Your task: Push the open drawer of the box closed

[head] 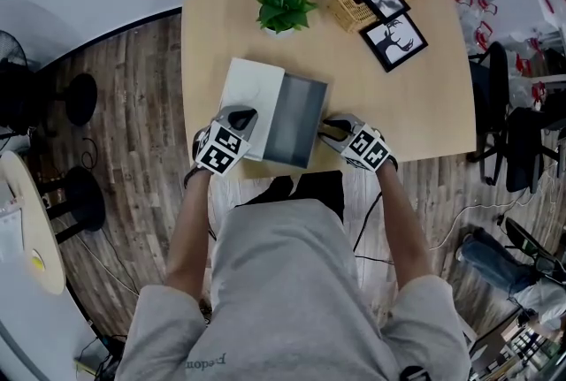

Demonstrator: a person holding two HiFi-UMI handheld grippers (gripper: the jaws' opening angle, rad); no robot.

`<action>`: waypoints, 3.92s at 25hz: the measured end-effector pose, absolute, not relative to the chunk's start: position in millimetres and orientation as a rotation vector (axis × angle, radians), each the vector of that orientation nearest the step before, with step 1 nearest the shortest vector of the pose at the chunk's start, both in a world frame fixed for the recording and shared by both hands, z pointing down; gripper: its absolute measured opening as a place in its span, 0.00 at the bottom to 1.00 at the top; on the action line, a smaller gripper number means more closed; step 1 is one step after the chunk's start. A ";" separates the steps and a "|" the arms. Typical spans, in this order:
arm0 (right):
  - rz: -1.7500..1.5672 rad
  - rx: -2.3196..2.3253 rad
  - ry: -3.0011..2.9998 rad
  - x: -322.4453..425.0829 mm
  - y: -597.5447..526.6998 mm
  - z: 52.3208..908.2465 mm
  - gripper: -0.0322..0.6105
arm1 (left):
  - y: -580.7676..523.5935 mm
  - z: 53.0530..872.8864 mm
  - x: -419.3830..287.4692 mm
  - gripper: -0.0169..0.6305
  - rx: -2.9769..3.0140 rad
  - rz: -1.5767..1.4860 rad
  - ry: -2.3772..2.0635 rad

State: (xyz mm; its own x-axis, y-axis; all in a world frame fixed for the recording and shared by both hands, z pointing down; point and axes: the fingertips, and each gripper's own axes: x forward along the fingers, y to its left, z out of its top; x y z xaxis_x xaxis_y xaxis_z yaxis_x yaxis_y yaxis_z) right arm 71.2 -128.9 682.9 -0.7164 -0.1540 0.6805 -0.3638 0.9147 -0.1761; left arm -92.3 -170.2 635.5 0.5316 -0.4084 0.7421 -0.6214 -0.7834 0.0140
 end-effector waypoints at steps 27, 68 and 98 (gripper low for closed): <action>0.317 0.309 -2.372 65.2 -134.0 683.2 0.16 | -171.1 635.1 -91.2 0.11 2.483 1.088 -0.848; 0.335 0.288 -2.388 37.1 -141.5 677.3 0.16 | -170.7 635.5 -89.9 0.11 2.483 1.085 -0.846; 0.343 0.272 -2.401 2.0 -147.1 678.0 0.17 | -170.4 635.0 -89.9 0.11 2.491 1.081 -0.841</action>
State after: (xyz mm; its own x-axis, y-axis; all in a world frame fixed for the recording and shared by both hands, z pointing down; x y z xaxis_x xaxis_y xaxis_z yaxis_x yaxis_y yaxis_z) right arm 2.0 -147.1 678.0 -0.7424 -0.1032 0.6619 -0.2842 0.9433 -0.1716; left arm -89.9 -170.4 635.0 0.5460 -0.3951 0.7387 -0.6190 -0.7845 0.0379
